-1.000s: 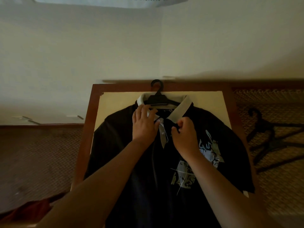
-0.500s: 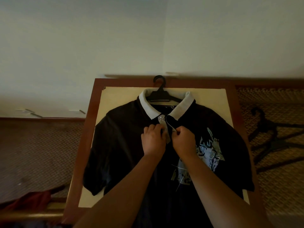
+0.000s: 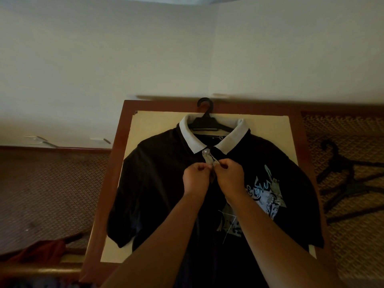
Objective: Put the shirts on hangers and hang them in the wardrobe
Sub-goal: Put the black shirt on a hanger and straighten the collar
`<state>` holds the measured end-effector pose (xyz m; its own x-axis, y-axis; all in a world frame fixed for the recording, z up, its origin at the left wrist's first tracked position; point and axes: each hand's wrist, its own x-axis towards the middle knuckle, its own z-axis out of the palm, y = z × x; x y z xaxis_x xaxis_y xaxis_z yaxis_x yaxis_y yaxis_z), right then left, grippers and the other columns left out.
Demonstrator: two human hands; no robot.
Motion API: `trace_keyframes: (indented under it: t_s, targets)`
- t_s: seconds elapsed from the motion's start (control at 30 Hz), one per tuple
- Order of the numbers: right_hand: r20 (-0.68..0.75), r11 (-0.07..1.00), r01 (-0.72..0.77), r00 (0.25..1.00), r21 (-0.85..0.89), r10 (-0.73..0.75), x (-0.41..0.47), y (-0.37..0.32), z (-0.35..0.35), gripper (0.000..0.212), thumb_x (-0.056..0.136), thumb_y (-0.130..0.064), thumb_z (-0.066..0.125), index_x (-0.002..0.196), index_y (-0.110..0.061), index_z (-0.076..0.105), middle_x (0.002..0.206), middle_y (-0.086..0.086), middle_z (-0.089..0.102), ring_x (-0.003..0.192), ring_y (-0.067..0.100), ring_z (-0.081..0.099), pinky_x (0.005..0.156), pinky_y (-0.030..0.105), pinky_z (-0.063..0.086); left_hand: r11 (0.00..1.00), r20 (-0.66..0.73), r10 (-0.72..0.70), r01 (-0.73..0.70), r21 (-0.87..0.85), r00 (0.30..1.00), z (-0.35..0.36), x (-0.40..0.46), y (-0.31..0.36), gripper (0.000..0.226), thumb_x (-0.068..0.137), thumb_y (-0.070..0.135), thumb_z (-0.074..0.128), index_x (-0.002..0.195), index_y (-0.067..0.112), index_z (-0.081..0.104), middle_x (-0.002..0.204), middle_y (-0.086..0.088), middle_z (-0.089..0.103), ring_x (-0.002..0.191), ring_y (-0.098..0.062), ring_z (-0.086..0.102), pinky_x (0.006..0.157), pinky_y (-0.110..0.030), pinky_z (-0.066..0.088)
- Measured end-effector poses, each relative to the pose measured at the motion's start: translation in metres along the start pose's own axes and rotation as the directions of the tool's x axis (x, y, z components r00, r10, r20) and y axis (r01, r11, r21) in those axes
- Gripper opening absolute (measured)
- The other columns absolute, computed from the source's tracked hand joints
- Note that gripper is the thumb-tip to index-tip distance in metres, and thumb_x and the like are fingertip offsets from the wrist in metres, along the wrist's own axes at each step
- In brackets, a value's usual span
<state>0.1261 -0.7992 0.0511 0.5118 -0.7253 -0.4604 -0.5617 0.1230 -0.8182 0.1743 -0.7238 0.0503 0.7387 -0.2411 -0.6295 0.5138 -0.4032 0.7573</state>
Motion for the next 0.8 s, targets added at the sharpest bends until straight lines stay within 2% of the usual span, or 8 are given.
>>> trace_keyframes:
  t_s: [0.1, 0.23, 0.47, 0.57, 0.63, 0.73, 0.8]
  targets:
    - [-0.014, 1.000, -0.002, 1.000, -0.014, 0.002, 0.001, 0.002, 0.002, 0.011, 0.093, -0.012, 0.058, 0.094, -0.010, 0.069, 0.078, 0.000, 0.066, 0.066, 0.006, 0.061, 0.051, 0.010, 0.043, 0.998, 0.014, -0.014, 0.015, -0.059, 1.000, 0.001, 0.000, -0.002, 0.011, 0.091, 0.015, 0.061, 0.088, 0.013, 0.071, 0.082, -0.010, 0.071, 0.066, -0.014, 0.062, 0.062, -0.027, 0.054]
    - [-0.024, 1.000, 0.017, 1.000, -0.016, -0.017, 0.000, 0.004, 0.003, 0.013, 0.093, -0.011, 0.058, 0.094, -0.011, 0.070, 0.077, 0.000, 0.066, 0.066, 0.005, 0.061, 0.050, 0.008, 0.043, 0.999, 0.011, -0.004, 0.004, -0.034, 1.000, 0.001, 0.002, -0.002, 0.012, 0.091, 0.016, 0.061, 0.087, 0.013, 0.072, 0.080, -0.007, 0.071, 0.066, -0.013, 0.062, 0.061, -0.025, 0.052]
    - [0.016, 0.999, 0.038, 0.999, 0.039, -0.039, -0.007, 0.004, 0.001, 0.016, 0.093, -0.009, 0.056, 0.095, -0.012, 0.072, 0.081, -0.001, 0.069, 0.076, 0.010, 0.066, 0.069, 0.023, 0.053, 0.999, 0.010, -0.022, 0.022, -0.041, 1.000, 0.003, 0.002, -0.001, 0.012, 0.092, 0.016, 0.061, 0.087, 0.014, 0.072, 0.080, -0.009, 0.071, 0.066, -0.016, 0.063, 0.064, -0.029, 0.054]
    - [0.028, 0.992, 0.028, 0.999, 0.127, -0.032, -0.011, 0.005, -0.002, 0.021, 0.092, -0.008, 0.055, 0.082, -0.012, 0.072, 0.069, -0.002, 0.069, 0.065, 0.007, 0.064, 0.062, 0.021, 0.050, 0.999, 0.026, -0.024, 0.025, -0.033, 0.999, 0.002, 0.002, 0.001, 0.012, 0.092, 0.016, 0.060, 0.088, 0.013, 0.071, 0.084, -0.011, 0.071, 0.066, -0.016, 0.061, 0.065, -0.030, 0.053]
    - [0.049, 0.981, 0.006, 0.999, 0.193, -0.015, -0.014, 0.005, -0.006, 0.022, 0.092, -0.006, 0.055, 0.080, -0.011, 0.073, 0.063, -0.006, 0.068, 0.058, 0.003, 0.062, 0.058, 0.017, 0.048, 0.999, 0.039, -0.027, 0.029, -0.037, 0.999, 0.001, 0.002, 0.002, 0.013, 0.092, 0.015, 0.060, 0.086, 0.012, 0.071, 0.082, -0.011, 0.070, 0.066, -0.017, 0.059, 0.066, -0.030, 0.052]
    - [0.062, 0.978, -0.025, 0.998, 0.205, 0.013, -0.011, 0.004, -0.009, 0.023, 0.090, -0.005, 0.057, 0.081, -0.019, 0.072, 0.069, -0.006, 0.070, 0.062, 0.002, 0.065, 0.060, 0.017, 0.048, 0.998, 0.042, -0.037, 0.039, -0.053, 0.998, 0.000, 0.000, 0.004, 0.014, 0.091, 0.014, 0.060, 0.084, 0.012, 0.072, 0.076, -0.007, 0.068, 0.066, -0.016, 0.059, 0.069, -0.031, 0.053]
    - [0.072, 0.981, -0.041, 0.997, 0.190, 0.028, -0.007, 0.003, -0.008, 0.018, 0.088, -0.006, 0.060, 0.081, -0.018, 0.071, 0.074, -0.003, 0.071, 0.067, 0.005, 0.066, 0.062, 0.018, 0.049, 0.998, 0.049, -0.040, 0.043, -0.056, 0.998, 0.000, 0.000, 0.005, 0.015, 0.091, 0.013, 0.060, 0.084, 0.011, 0.072, 0.073, -0.007, 0.067, 0.064, -0.016, 0.058, 0.068, -0.031, 0.052]
